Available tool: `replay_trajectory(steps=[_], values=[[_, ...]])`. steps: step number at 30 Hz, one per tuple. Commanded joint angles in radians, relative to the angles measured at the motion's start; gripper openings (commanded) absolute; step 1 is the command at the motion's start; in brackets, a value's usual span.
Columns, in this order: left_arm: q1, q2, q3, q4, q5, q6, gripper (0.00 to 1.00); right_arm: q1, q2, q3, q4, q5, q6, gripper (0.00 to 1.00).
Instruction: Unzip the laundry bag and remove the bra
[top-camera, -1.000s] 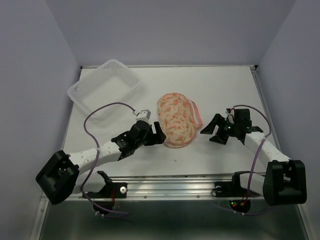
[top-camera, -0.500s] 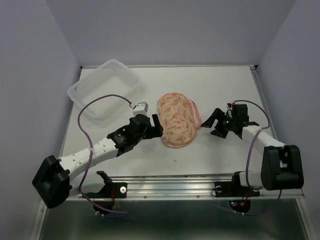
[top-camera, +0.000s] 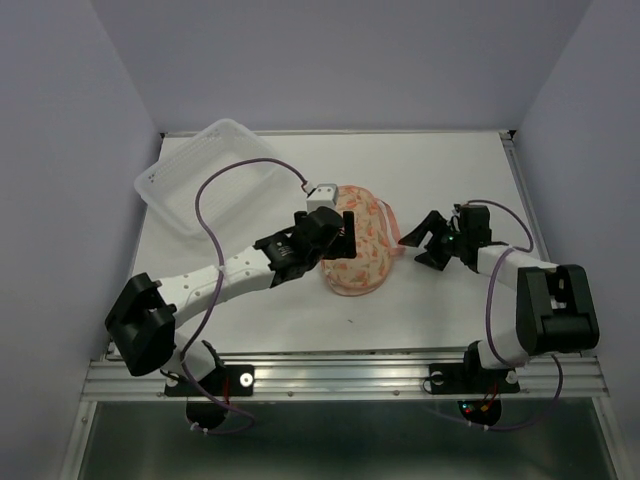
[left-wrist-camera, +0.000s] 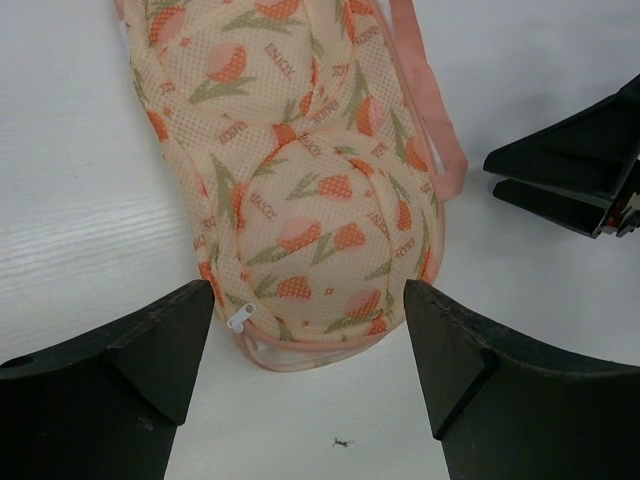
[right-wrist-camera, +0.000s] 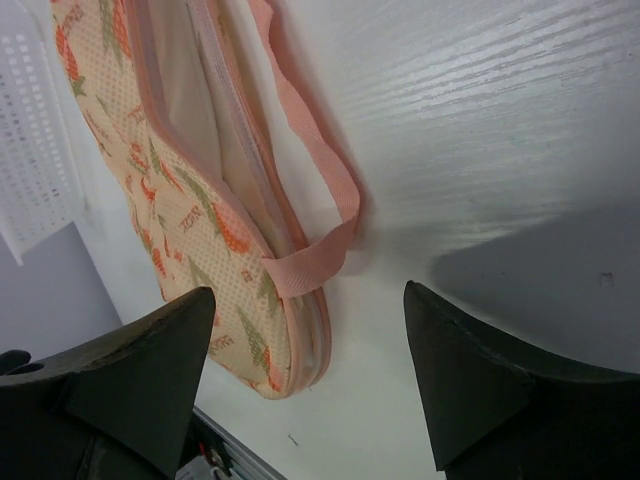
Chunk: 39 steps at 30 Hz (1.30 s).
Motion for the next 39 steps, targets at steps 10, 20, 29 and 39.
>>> replay_trajectory(steps=[10, 20, 29, 39], values=[[0.037, -0.123, -0.146, -0.039, -0.04, -0.04, 0.88, 0.017, 0.131, -0.029, 0.301, -0.143, 0.1, 0.76], [0.069, -0.26, -0.278, -0.05, -0.034, -0.084, 0.88, 0.068, 0.214, -0.018, 0.371, -0.175, 0.109, 0.54], [0.092, -0.343, -0.314, -0.079, -0.043, -0.097, 0.88, 0.068, 0.028, 0.092, 0.156, -0.022, -0.041, 0.01], [0.137, -0.442, -0.305, -0.131, -0.049, -0.084, 0.88, 0.068, -0.149, 0.308, -0.079, -0.008, -0.219, 0.01]])
